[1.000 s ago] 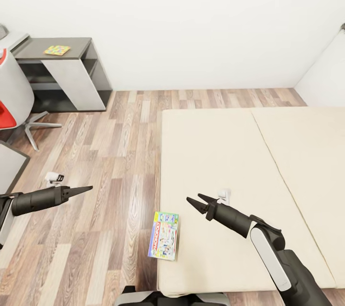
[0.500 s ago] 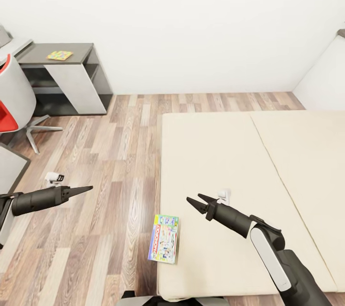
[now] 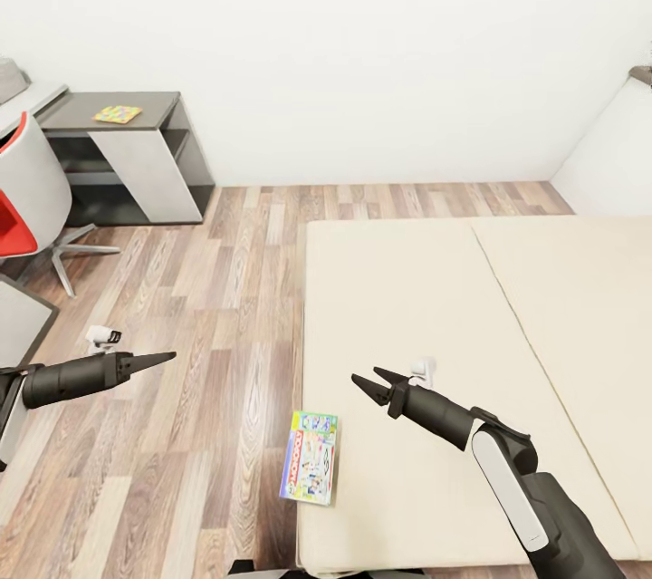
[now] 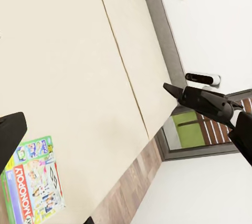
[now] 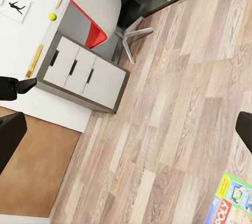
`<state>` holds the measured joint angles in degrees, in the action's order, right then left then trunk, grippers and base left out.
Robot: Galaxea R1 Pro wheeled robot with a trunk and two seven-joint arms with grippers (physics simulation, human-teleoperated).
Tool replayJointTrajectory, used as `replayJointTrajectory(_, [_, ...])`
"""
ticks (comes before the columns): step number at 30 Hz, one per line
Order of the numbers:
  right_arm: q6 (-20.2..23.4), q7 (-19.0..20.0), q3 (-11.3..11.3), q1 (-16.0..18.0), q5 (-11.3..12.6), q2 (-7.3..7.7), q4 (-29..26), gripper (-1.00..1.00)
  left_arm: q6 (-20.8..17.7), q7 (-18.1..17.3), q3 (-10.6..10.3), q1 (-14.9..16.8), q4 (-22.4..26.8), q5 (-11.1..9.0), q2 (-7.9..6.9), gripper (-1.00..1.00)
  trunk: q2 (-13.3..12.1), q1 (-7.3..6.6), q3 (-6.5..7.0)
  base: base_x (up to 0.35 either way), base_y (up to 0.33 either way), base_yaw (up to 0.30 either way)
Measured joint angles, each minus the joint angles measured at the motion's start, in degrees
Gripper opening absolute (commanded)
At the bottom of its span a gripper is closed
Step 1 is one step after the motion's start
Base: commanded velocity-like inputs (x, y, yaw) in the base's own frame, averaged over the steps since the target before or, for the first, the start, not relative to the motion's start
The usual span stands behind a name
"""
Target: Put all the toys in the child's room - the three board games (two on the bed and one on the table), the two jigsaw puzzles on the table, and the tennis ball on the table - inside the toy box on the table in the child's room.
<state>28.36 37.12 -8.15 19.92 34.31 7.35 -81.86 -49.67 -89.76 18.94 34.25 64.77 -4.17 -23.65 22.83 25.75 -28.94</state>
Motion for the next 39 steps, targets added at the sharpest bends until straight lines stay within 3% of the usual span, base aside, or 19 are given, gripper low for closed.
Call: replayJointTrajectory(39, [-0.1,-0.3,-0.1,0.0,-0.2,-0.18,0.0,1.00,0.0,0.0,0.0,0.0,0.0,0.0,-0.03,1.00,0.0,0.00,3.68,0.000,0.000,0.000])
